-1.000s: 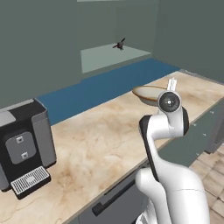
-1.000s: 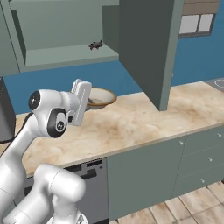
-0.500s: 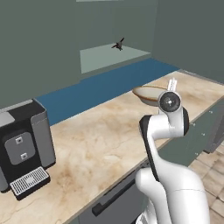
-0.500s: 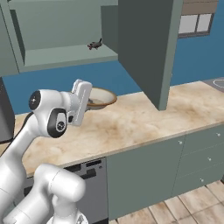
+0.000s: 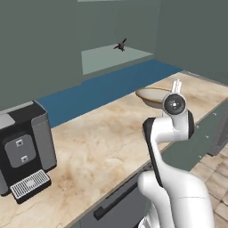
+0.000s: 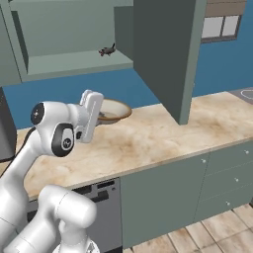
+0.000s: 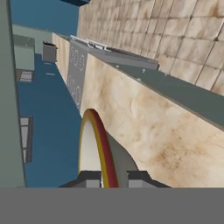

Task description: Pick the mug and place it in the sink. Pick the bowl and place it in the open cabinet and then close the cabinet.

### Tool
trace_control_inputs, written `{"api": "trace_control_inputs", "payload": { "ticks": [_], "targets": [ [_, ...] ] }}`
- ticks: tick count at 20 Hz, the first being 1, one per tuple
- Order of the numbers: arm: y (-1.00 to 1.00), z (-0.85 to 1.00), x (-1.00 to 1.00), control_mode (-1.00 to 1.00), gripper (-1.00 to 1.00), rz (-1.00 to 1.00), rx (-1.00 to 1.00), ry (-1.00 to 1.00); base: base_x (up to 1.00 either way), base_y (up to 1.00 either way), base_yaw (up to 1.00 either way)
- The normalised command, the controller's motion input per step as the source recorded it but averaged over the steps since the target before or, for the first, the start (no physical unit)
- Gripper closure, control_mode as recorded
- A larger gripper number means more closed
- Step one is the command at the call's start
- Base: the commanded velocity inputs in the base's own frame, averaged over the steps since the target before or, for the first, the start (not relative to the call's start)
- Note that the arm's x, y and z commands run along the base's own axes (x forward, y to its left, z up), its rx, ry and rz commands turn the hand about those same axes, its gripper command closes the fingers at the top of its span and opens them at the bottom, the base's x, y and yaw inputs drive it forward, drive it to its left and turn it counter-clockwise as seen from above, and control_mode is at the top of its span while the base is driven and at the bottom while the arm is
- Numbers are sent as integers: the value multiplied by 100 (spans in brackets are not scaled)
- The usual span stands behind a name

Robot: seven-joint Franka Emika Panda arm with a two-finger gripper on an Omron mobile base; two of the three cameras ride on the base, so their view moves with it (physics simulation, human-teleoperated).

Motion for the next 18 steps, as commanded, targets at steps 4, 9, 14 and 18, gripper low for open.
{"api": "trace_control_inputs", "payload": {
  "ticks": [4, 9, 14, 18],
  "targets": [
    [-9, 7, -1, -100, 100, 13, 3, 0, 0, 0, 0],
    [0, 24, -5, -100, 100, 19, 0, 0, 0, 0, 0],
    [11, 38, -38, -100, 100, 12, -3, -3, 0, 0, 0],
    [0, 50, -56, -100, 100, 3, 0, -2, 0, 0, 0]
  ]
}}
